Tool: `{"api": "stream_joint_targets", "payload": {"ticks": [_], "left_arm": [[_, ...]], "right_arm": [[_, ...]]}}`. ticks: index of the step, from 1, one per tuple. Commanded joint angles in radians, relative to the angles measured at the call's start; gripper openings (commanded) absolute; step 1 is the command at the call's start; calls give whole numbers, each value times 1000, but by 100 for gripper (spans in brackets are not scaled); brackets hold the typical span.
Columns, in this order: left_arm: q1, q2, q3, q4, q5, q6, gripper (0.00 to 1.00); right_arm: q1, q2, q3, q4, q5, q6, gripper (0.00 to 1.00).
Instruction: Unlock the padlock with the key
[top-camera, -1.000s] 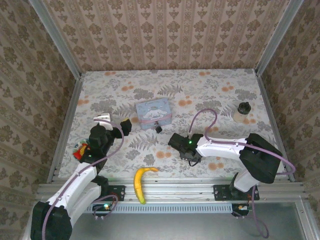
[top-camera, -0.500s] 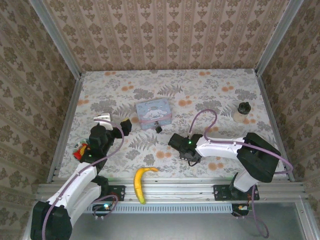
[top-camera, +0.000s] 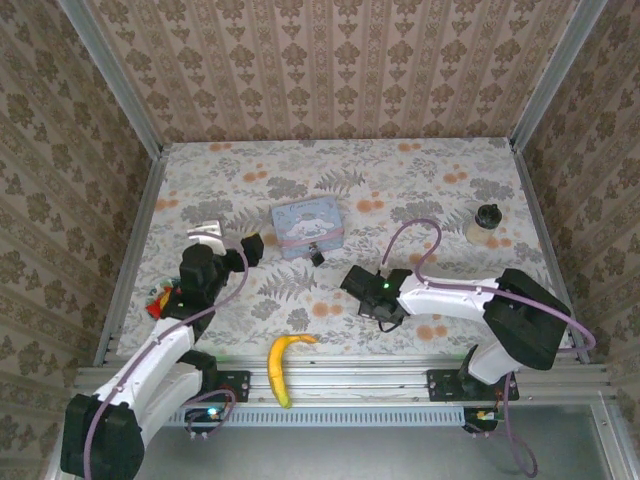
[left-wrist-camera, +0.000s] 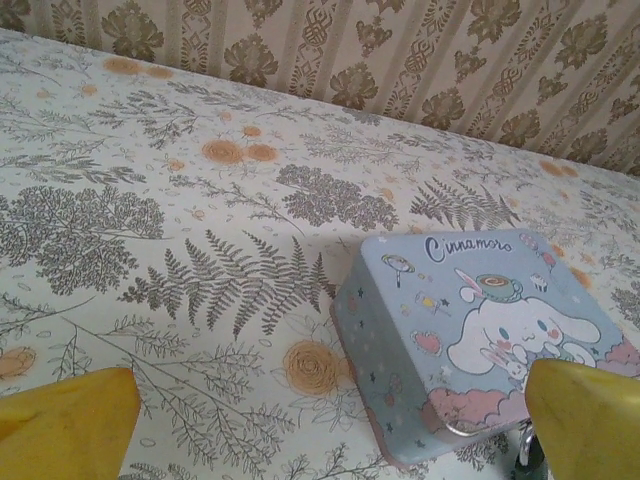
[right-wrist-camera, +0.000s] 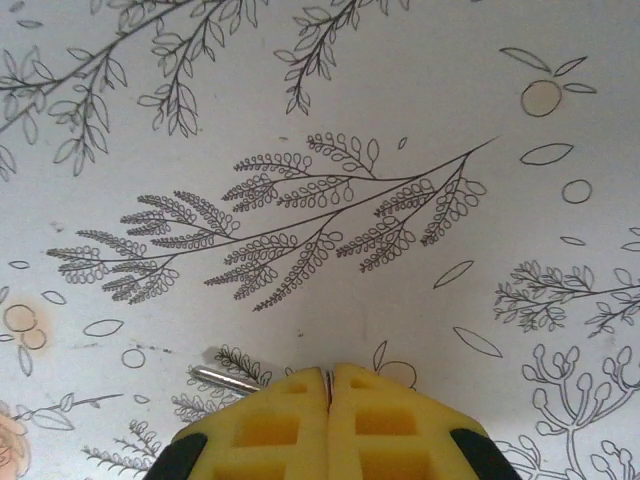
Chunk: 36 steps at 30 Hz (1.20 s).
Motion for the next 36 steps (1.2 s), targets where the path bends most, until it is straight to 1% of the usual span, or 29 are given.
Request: {"api": "stream_joint_targets", "payload": {"ticks": [1, 5, 9, 10, 13, 15, 19, 22, 28, 31, 36], "left_arm": [[-23, 31, 52, -54, 38, -59, 100], [-71, 83, 79, -74, 77, -92, 100], [-117, 123, 84, -51, 97, -124, 100], [-132, 134, 85, -43, 108, -135, 99], [-186, 184, 102, -37, 158, -163, 91], [-216, 221, 121, -43, 196, -175, 88], [-257, 287, 173, -46, 317, -210, 85], [-280, 325, 216, -72, 370, -204, 83], [-300, 381, 263, -70, 441, -209, 74], [-308, 415, 273, -51, 467, -203, 66], [-315, 471, 289, -15, 530, -205, 56]], "right_arm": [[-10, -61, -8, -11, 0, -1, 0], [-16, -95, -11, 7, -6, -2, 0], [-17, -115, -7, 25, -8, -12, 0], [-17, -121, -6, 58, -11, -18, 0], [-18, -121, -3, 120, -23, -47, 0], [-18, -157, 2, 161, -28, -67, 0], [-18, -162, 22, 221, -26, -103, 0], [-17, -156, 38, 261, -26, -123, 0], [-18, -133, 66, 330, -29, -139, 0], [-18, -99, 70, 361, -32, -140, 0], [-21, -86, 72, 395, -30, -136, 0]]}}
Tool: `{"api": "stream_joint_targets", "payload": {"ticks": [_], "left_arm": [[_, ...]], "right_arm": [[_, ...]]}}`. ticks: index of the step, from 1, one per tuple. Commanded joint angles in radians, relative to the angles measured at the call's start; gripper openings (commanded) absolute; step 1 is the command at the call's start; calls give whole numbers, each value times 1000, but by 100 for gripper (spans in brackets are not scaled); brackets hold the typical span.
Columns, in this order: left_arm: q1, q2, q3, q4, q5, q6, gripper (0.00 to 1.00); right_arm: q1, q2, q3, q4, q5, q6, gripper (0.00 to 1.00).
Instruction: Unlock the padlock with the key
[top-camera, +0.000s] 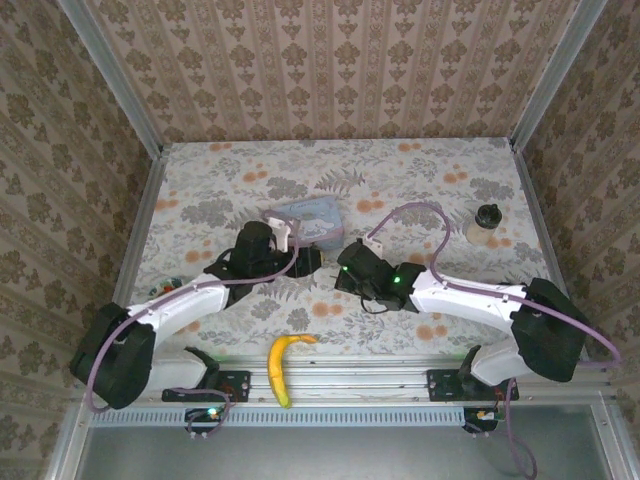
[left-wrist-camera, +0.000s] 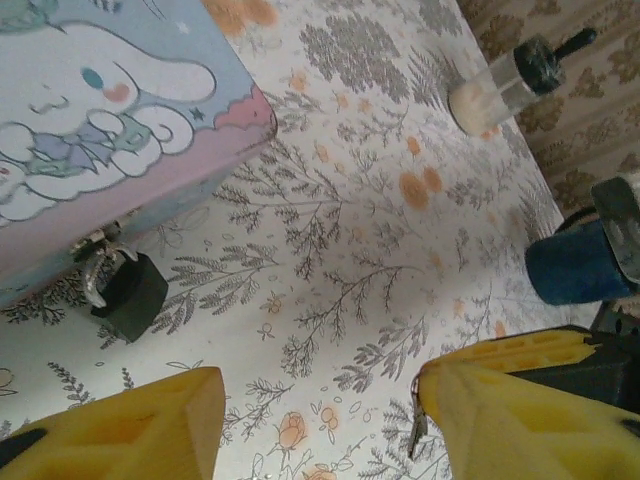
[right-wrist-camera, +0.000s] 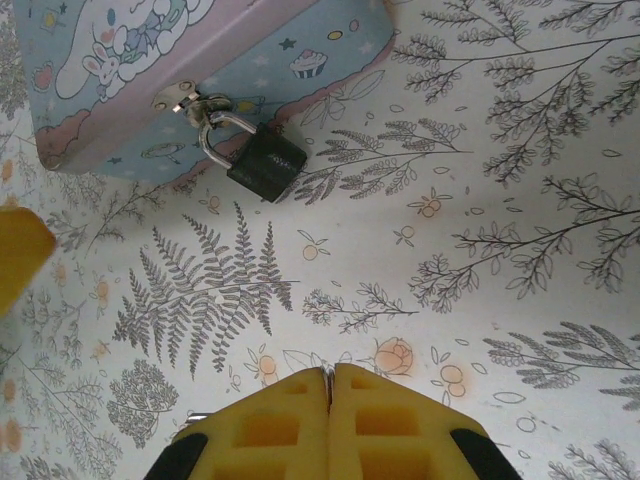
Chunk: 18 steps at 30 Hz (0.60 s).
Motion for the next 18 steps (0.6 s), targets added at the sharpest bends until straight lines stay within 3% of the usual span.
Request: {"api": "stream_joint_targets", "payload": {"ticks": [1, 6, 18], "left_arm": [[-15, 25, 36, 44, 78, -6, 53], [-31, 48, 36, 56, 110, -8, 42], [-60, 97, 35, 110, 148, -36, 36]], "right_arm": [[-8, 7, 17, 42, 11, -3, 0], [-14, -5, 1, 64, 27, 12, 0], [-23, -18, -18, 97, 33, 31, 0]]}}
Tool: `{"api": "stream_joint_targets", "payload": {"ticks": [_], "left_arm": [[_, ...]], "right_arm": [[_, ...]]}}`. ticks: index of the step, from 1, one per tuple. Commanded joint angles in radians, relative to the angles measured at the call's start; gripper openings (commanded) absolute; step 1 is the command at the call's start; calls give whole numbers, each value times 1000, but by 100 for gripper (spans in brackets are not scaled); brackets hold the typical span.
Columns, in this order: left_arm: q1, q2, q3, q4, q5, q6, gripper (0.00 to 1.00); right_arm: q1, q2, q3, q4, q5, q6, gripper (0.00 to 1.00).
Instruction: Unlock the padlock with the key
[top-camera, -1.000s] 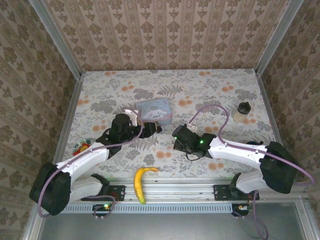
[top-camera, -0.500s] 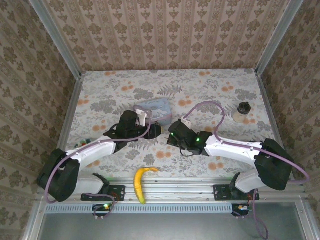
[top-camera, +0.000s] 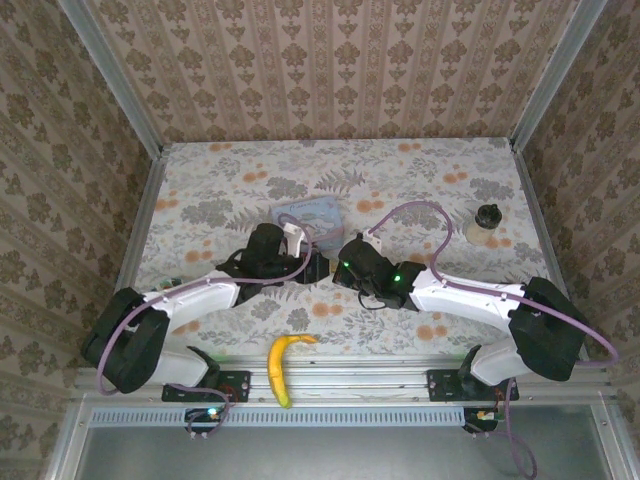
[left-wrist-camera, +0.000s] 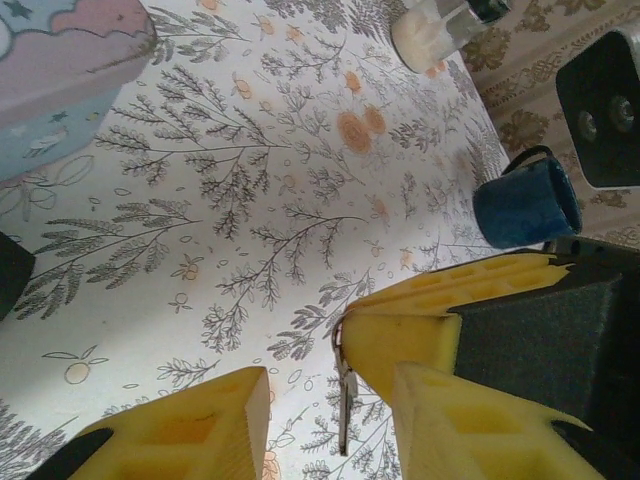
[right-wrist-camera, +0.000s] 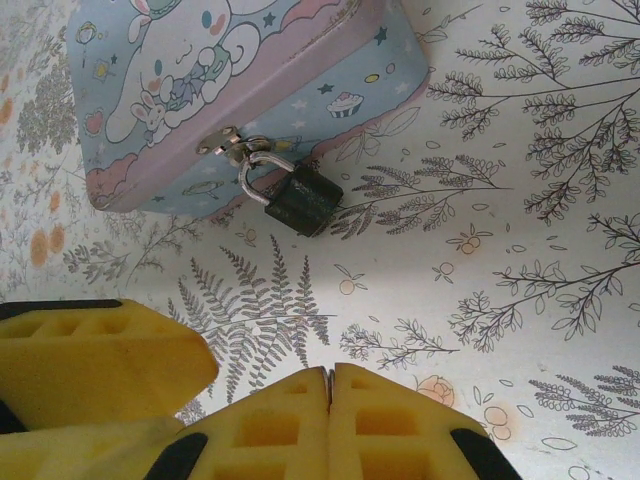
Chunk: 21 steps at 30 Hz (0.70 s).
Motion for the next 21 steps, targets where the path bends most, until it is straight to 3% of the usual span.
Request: {"api": "stream_joint_targets", "payload": {"ticks": [1, 7, 21], "left_arm": [[-6, 12, 24, 44, 31, -21, 35], [-8, 14, 13, 52, 35, -39, 30], [-11, 22, -11, 60, 41, -57, 30]], "right_arm": [[-3, -24, -14, 19, 34, 23, 0], [-5, -30, -26, 21, 48, 28, 0], [-6, -30, -28, 29, 57, 31, 0]]}}
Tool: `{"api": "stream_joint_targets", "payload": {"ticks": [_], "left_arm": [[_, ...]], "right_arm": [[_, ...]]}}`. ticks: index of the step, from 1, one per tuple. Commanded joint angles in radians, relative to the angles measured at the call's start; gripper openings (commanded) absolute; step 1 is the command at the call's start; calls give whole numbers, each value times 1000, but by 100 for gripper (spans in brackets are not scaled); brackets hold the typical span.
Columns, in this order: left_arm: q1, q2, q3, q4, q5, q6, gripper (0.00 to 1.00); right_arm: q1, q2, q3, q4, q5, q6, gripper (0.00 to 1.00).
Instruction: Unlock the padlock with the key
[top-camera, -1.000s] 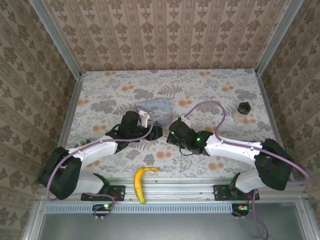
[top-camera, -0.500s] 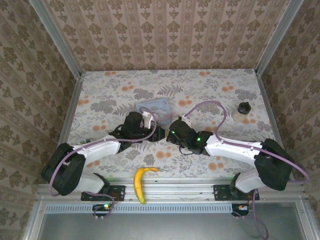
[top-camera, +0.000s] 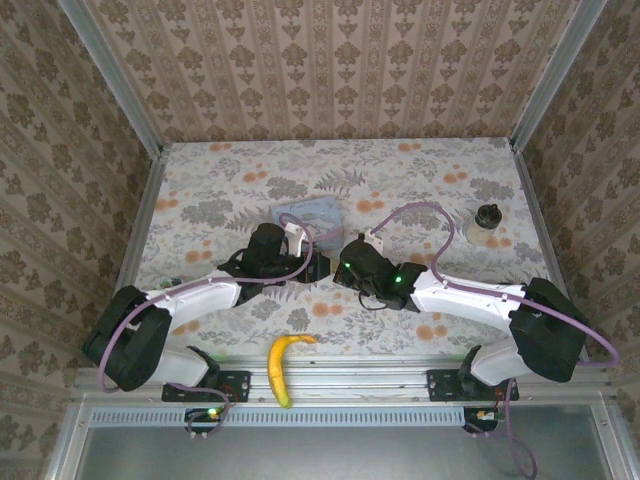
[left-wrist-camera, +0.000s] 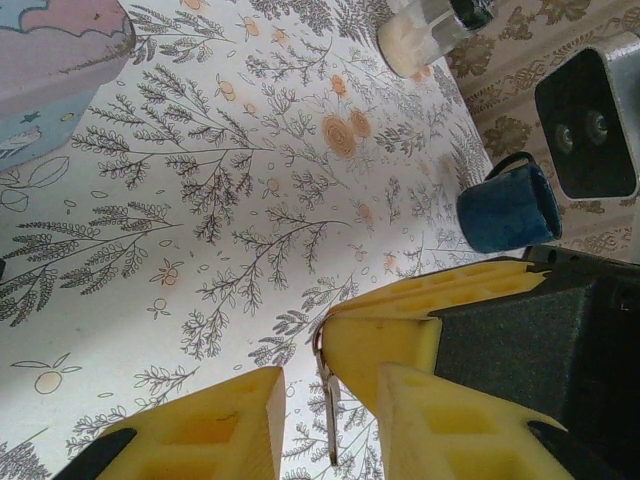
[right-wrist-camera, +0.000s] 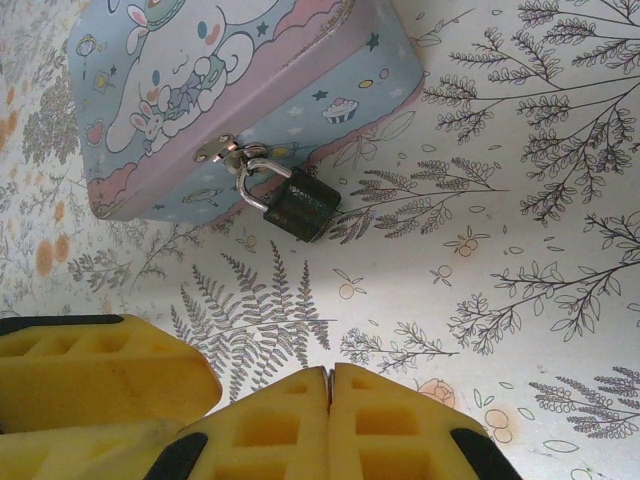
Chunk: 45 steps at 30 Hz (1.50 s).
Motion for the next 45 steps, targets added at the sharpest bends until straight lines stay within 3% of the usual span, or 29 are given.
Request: {"api": "stream_joint_targets", "payload": {"ticks": [1, 23, 29, 32, 41, 45], "left_arm": [[-9, 12, -14, 28, 25, -19, 31], [-10, 32, -28, 77, 16, -36, 22], [-11, 51, -22, 102, 30, -41, 11], [-11, 58, -19, 114, 42, -39, 0], [-7, 5, -16, 50, 31, 56, 0], [2, -49, -7, -32, 14, 127, 0]], "right_arm": [[-5, -23, -12, 10, 49, 13, 0], [-5, -23, -8, 19, 39, 11, 0], [-5, -19, 4, 26, 29, 7, 0], [-5, -11, 10, 28, 22, 5, 0], [-9, -23, 1, 44, 10, -15, 0], [-10, -56, -8, 61, 8, -40, 15]]}}
